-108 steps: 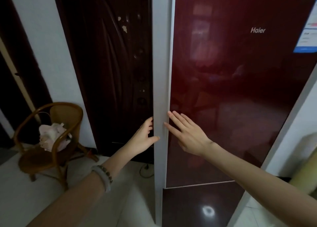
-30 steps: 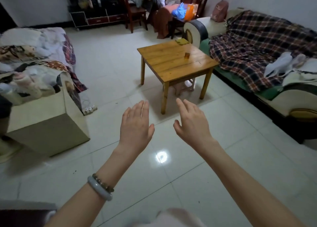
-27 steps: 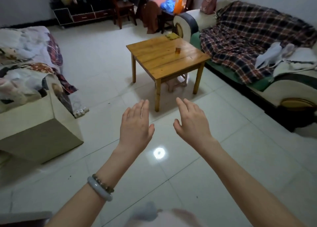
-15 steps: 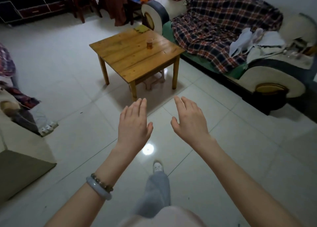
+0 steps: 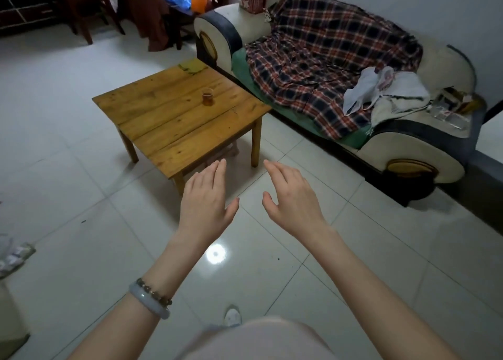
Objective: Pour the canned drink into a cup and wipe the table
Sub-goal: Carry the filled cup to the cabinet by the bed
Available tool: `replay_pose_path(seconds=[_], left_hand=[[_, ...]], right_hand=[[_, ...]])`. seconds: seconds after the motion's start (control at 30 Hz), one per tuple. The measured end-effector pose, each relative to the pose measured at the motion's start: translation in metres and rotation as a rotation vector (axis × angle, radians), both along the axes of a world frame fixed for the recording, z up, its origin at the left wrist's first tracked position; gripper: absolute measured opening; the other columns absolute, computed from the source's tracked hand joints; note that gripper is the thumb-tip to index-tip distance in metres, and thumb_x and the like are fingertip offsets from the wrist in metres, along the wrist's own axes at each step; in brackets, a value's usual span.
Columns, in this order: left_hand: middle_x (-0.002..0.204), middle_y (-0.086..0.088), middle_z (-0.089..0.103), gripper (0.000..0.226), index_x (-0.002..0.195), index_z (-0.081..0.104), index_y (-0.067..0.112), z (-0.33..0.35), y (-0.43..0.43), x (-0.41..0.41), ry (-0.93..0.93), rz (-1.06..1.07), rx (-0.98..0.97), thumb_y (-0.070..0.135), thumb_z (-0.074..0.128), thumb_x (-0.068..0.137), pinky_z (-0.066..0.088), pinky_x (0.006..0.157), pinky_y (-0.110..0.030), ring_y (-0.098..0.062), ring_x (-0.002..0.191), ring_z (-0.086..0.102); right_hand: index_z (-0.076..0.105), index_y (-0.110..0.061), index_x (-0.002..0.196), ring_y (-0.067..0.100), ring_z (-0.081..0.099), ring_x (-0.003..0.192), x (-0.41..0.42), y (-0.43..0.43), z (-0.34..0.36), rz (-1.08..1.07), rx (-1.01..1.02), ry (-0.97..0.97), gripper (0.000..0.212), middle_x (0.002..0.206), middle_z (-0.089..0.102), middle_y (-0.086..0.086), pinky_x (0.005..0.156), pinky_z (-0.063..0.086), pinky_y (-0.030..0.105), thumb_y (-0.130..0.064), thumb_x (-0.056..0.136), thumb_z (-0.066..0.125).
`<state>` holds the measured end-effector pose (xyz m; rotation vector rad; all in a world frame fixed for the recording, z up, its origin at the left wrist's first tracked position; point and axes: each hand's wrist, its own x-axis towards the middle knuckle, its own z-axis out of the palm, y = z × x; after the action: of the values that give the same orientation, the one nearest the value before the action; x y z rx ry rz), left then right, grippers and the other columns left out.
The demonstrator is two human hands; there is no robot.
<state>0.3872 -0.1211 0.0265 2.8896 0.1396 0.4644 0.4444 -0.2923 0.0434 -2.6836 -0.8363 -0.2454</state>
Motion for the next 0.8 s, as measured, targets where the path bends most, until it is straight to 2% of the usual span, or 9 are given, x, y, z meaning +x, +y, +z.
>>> replay_pose_path(seconds=[0.4,0.53,0.8], left_hand=[[0.130,-0.020,0.054,0.076,0.138,0.038,-0.001,-0.010,0.019,0.155,0.056,0.038,0.045,0.033,0.071,0.079,0.044,0.096,-0.043,-0.033,0.117,0.055],[0.136,-0.017,0.050,0.076,0.142,0.033,0.002,-0.015,0.026,0.223,0.081,0.120,0.063,0.037,0.066,0.082,0.041,0.100,-0.041,-0.030,0.121,0.052],[0.134,-0.016,0.052,0.076,0.140,0.036,0.002,-0.011,0.037,0.355,0.085,0.336,0.021,0.035,0.069,0.080,0.043,0.098,-0.041,-0.029,0.119,0.054]], right_hand=[[0.036,-0.011,0.141,0.022,0.046,0.124,0.171,0.018,-0.020,0.027,0.005,0.043,0.061,0.135,0.049,0.009,0.100,0.042,0.034,-0.023,0.086,0.058],[0.035,-0.011,0.141,0.021,0.046,0.124,0.251,0.030,-0.022,0.107,0.001,0.043,0.062,0.135,0.049,0.009,0.100,0.042,0.033,-0.024,0.086,0.059],[0.036,-0.010,0.141,0.022,0.047,0.123,0.411,0.061,-0.017,0.305,-0.017,0.038,0.062,0.136,0.049,0.010,0.096,0.043,0.032,-0.025,0.085,0.059]])
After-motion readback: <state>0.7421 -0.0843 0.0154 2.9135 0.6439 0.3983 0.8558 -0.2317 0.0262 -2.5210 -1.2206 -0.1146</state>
